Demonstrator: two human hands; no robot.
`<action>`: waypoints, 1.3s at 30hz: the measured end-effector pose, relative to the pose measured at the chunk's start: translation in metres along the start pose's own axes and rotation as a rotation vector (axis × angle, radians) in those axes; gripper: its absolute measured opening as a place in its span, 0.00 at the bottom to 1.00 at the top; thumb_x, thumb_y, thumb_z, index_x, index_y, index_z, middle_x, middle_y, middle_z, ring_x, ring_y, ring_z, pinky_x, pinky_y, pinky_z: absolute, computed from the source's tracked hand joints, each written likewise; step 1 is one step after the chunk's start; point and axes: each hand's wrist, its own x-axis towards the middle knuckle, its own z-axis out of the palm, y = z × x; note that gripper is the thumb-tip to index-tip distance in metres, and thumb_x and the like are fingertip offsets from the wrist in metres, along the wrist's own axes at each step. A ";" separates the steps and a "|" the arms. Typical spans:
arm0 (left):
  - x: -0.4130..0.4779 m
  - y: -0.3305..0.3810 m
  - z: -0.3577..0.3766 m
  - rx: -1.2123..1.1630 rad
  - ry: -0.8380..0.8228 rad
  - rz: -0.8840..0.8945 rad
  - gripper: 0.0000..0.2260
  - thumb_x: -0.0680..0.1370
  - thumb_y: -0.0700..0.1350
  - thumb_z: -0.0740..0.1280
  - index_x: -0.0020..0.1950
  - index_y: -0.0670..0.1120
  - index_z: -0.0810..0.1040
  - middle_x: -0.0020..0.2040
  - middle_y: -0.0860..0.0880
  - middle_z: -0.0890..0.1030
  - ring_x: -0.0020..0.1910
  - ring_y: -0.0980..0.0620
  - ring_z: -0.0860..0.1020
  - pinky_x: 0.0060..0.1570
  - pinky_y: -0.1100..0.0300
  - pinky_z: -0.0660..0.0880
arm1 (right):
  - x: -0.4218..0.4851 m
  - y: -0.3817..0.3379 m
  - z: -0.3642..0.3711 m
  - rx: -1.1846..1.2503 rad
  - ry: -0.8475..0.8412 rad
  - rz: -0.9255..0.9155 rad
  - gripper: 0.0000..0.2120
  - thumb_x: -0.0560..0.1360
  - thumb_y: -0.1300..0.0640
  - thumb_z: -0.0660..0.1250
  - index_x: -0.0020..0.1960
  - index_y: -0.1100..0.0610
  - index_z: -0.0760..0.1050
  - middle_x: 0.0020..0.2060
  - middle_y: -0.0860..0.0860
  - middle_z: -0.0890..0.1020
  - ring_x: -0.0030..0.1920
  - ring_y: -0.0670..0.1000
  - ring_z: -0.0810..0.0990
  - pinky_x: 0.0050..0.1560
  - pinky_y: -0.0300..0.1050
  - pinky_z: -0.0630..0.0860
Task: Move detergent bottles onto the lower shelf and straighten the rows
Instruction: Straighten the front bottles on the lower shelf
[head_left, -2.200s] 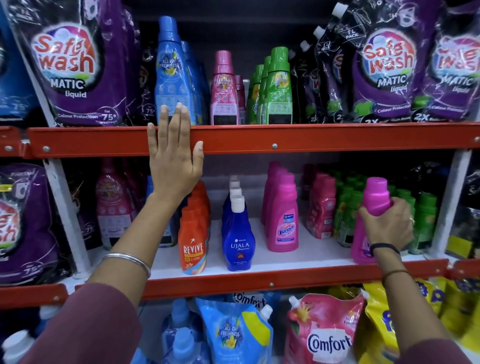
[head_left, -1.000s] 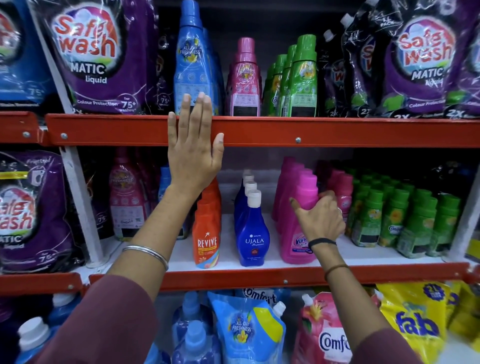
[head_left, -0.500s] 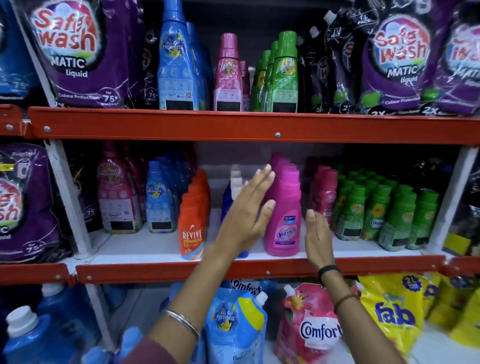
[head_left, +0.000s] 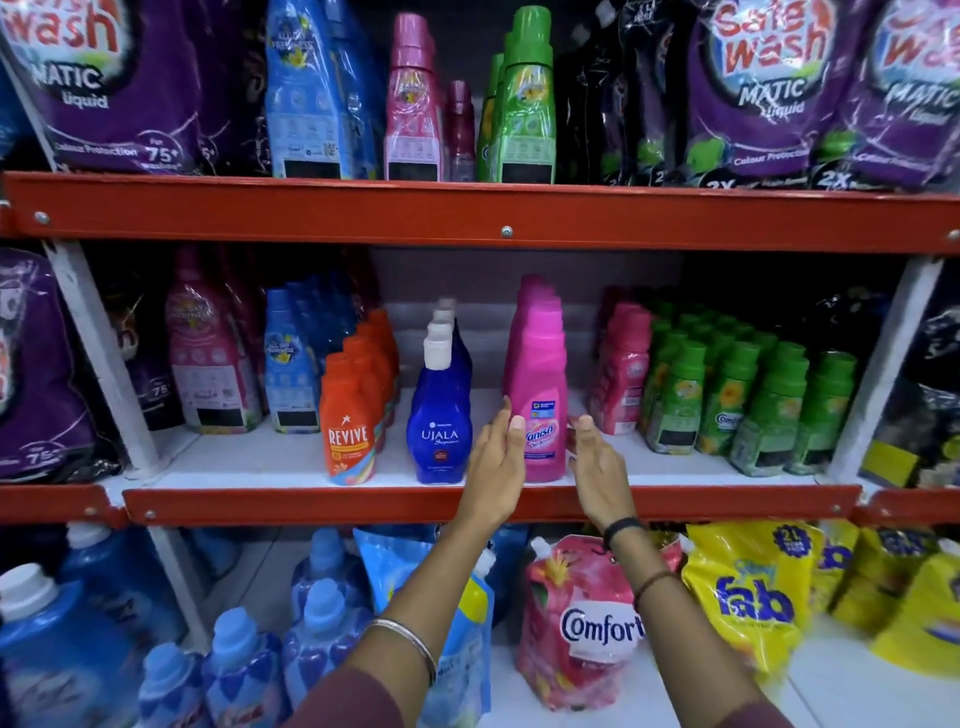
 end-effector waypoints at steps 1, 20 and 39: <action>0.001 -0.001 0.001 0.008 0.000 0.004 0.25 0.82 0.58 0.48 0.78 0.50 0.58 0.75 0.47 0.66 0.74 0.49 0.62 0.72 0.56 0.57 | -0.001 0.001 0.000 0.025 -0.006 -0.009 0.30 0.77 0.40 0.47 0.64 0.59 0.72 0.60 0.58 0.78 0.55 0.47 0.74 0.56 0.30 0.68; 0.011 -0.011 0.006 0.003 -0.009 0.047 0.33 0.75 0.70 0.42 0.77 0.58 0.58 0.67 0.47 0.73 0.67 0.49 0.72 0.67 0.45 0.71 | 0.007 0.014 -0.004 0.192 0.082 0.010 0.35 0.71 0.35 0.48 0.60 0.60 0.76 0.51 0.53 0.79 0.52 0.51 0.79 0.59 0.49 0.76; -0.009 -0.044 -0.069 -0.258 0.393 0.079 0.28 0.77 0.68 0.46 0.71 0.58 0.66 0.73 0.49 0.67 0.73 0.54 0.64 0.74 0.49 0.61 | -0.016 -0.024 0.107 0.465 -0.090 0.025 0.27 0.74 0.35 0.50 0.66 0.49 0.67 0.66 0.53 0.74 0.64 0.46 0.73 0.66 0.45 0.69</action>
